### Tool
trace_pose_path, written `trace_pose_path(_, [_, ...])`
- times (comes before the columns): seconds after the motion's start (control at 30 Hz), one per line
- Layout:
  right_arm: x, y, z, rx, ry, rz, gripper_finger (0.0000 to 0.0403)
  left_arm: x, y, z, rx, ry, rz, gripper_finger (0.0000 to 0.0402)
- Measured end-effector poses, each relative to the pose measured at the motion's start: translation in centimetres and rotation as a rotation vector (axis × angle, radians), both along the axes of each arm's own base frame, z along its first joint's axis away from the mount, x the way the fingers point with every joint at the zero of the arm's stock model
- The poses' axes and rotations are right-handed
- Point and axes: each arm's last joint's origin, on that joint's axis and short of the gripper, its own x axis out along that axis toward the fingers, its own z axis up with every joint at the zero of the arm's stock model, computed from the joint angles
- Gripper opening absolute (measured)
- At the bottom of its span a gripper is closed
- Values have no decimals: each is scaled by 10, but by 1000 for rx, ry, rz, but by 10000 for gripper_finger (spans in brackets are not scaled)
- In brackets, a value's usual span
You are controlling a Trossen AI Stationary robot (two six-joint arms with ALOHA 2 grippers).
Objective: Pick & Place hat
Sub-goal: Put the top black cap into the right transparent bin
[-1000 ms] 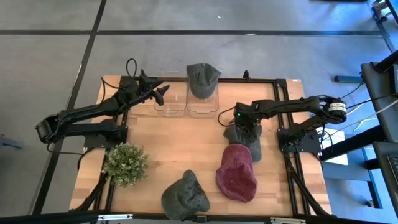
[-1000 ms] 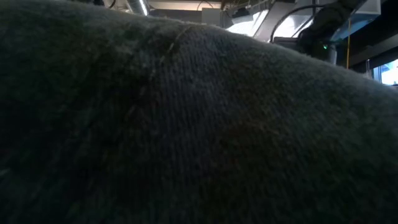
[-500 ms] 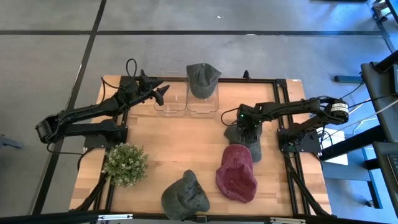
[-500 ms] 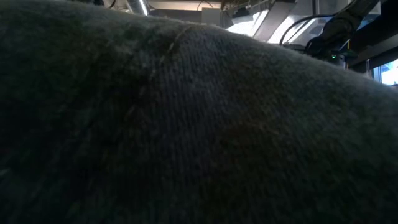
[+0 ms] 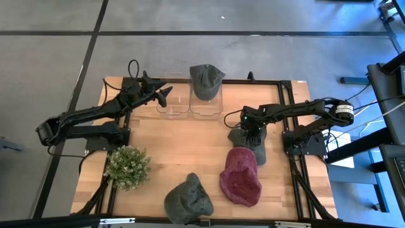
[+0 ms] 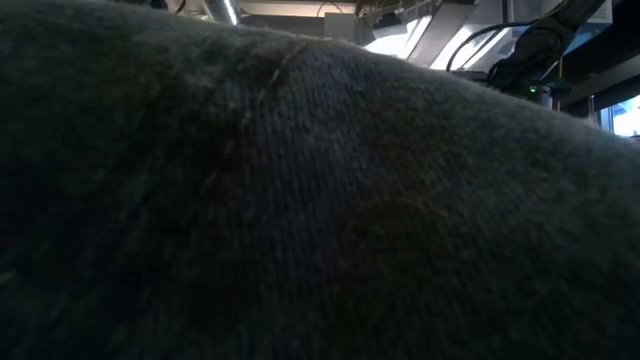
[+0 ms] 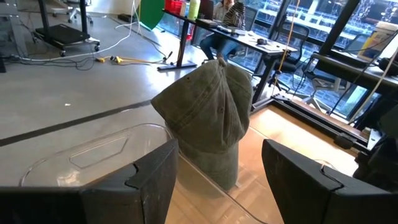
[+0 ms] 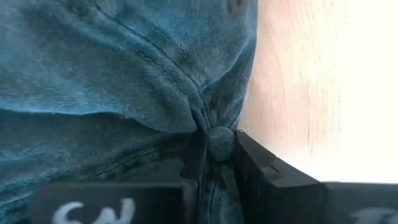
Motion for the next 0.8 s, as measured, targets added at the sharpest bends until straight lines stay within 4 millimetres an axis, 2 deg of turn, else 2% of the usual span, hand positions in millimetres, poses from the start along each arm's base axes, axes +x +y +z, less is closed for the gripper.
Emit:
trace_pose_path(0.5, [23,-11,57,-123,65,79,60,0,0,0,-1,-1,0,227])
trace_pose_path(0.8, [33,-19,107,-302,109,121,60,0,0,0,0,1,0,227])
